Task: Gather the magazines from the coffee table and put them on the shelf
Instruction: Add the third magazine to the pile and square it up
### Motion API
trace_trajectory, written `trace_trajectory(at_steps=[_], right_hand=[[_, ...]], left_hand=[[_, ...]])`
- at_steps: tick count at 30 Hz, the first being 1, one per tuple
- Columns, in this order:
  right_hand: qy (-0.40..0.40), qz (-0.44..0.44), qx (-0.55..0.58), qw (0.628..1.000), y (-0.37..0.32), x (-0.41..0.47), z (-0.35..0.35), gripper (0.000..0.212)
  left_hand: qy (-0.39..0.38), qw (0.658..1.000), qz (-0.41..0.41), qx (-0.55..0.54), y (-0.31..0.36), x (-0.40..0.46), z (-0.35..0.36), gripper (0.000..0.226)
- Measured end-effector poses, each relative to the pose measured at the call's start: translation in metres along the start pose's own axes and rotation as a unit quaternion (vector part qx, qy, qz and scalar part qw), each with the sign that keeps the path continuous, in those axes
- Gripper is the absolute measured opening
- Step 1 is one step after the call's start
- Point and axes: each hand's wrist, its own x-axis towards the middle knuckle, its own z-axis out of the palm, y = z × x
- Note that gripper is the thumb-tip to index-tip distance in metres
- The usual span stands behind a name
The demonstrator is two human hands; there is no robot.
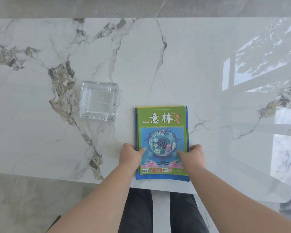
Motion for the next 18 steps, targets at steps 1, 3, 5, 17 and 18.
trace_trajectory(at_steps=[1,3,5,17,18], right_hand=[[-0.012,0.002,0.009,1.000,0.000,0.001,0.000,0.035],[-0.046,0.011,0.049,0.998,0.000,0.002,0.000,0.025],[-0.082,0.016,0.095,0.992,0.000,-0.001,-0.003,0.021],[-0.170,-0.164,0.185,0.954,-0.069,-0.136,-0.119,0.016],[-0.182,-0.187,0.187,0.947,-0.078,-0.153,-0.130,0.014]], left_hand=[[-0.011,1.000,-0.006,-0.020,0.000,0.001,-0.001,0.041],[-0.044,0.998,0.002,-0.042,-0.001,0.001,-0.003,0.030],[-0.075,0.994,0.024,-0.069,-0.004,0.000,-0.007,0.024],[-0.092,0.944,0.139,-0.284,0.054,-0.143,-0.110,0.030],[-0.086,0.938,0.159,-0.297,0.060,-0.159,-0.123,0.024]])
